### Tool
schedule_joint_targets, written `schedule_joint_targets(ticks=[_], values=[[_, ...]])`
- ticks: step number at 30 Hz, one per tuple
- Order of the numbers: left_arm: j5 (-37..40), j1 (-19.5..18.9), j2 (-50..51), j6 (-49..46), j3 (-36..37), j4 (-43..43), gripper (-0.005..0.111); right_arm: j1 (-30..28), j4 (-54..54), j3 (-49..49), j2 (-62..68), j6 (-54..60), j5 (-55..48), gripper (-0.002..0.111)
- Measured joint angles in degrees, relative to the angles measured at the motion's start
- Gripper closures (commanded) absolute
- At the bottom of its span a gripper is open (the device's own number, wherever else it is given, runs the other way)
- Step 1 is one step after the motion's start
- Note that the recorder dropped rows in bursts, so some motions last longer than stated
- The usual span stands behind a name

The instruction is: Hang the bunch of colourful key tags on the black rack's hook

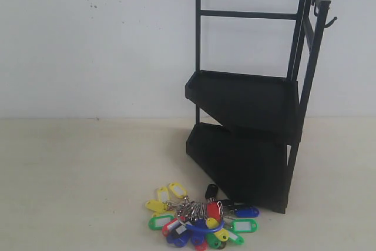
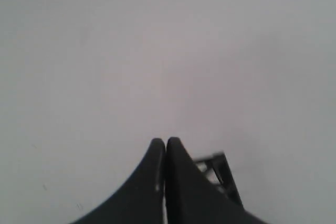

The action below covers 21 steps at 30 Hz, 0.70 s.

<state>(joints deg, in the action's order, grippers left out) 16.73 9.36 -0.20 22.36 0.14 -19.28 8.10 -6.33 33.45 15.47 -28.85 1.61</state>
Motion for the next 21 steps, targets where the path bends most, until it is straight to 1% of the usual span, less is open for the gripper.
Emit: schedule_joint_targets(ticks=[4, 7, 9, 11, 14, 21], values=[[0.0, 0.0, 0.0, 0.0, 0.0, 0.0, 0.102, 0.0, -0.1, 8.4, 10.0, 3.1, -23.5, 0.108], [0.0, 0.0, 0.0, 0.0, 0.0, 0.0, 0.102, 0.0, 2.7, 11.2, 17.5, 5.5, -38.1, 0.108], [0.0, 0.0, 0.0, 0.0, 0.0, 0.0, 0.102, 0.0, 5.9, 11.9, 21.5, 10.3, -45.5, 0.108], [0.0, 0.0, 0.0, 0.0, 0.0, 0.0, 0.102, 0.0, 11.0, 12.1, 25.5, 17.4, -52.4, 0.108], [0.0, 0.0, 0.0, 0.0, 0.0, 0.0, 0.102, 0.0, 20.7, 12.1, 30.4, 28.9, -57.6, 0.108], [0.0, 0.0, 0.0, 0.0, 0.0, 0.0, 0.102, 0.0, 49.8, 12.1, 41.4, 58.1, -60.5, 0.108]])
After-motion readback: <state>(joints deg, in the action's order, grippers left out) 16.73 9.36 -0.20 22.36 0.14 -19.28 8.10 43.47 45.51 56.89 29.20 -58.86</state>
